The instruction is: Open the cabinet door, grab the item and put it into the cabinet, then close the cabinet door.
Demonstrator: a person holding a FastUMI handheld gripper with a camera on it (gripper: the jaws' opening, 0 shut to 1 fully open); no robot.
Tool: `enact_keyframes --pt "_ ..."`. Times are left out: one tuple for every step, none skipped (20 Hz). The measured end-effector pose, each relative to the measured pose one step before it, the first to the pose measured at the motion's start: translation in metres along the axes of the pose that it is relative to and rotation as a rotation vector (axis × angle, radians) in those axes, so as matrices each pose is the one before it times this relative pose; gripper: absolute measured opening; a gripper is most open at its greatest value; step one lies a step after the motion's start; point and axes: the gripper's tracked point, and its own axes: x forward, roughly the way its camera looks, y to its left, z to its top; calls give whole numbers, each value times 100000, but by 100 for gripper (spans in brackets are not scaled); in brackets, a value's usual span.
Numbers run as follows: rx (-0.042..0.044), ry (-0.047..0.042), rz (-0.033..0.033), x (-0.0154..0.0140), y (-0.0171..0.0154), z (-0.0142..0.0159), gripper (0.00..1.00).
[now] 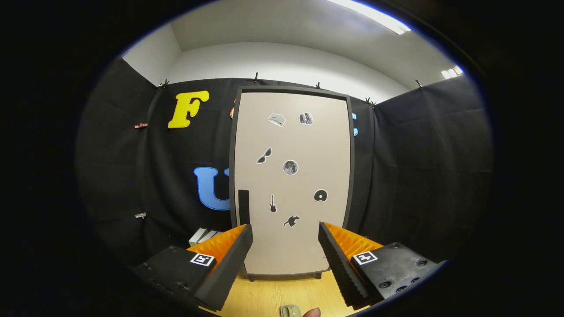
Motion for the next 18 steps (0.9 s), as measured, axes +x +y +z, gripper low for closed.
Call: enact_keyframes --pt "-371 -192 -367 11 -81 62 97" --pt "-627 -327 -231 -12 28 38 98" --pt "-571 -365 -123 -47 49 108 98" --pt "-365 -276 -107 -53 47 70 98" --pt "-109 -196 58 -75 9 44 98" --pt "-70 71 62 -24 24 0 97" --pt "-31 108 115 -38 75 -45 97" --pt "6 -8 -17 34 44 -28 97" --pt "100 21 -10 -36 20 -4 97" --pt "43 -35 -2 13 27 -5 97" --pt "-45 94 -51 -14 -17 -23 97" --pt "119 61 -2 -12 -17 -13 97" --pt "287 18 118 6 37 1 97" --pt "372 -33 64 68 74 48 97" --pt "275 -200 347 77 136 80 97" --pt "170 -103 560 132 300 22 97" --pt "153 29 1283 329 576 -20 98" --pt "239 359 1184 671 667 -86 98"
